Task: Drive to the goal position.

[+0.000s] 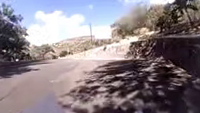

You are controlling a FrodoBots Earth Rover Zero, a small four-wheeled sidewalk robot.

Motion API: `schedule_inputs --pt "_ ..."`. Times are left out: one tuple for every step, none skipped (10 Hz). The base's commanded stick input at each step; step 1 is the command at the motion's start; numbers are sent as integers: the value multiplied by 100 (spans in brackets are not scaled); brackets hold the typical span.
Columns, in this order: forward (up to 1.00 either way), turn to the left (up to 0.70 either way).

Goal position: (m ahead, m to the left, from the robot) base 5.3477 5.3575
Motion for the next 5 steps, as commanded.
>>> schedule_inputs --pt "50 0" --pt "50 0" --pt "50 0" --pt "50 0" --pt "50 0"
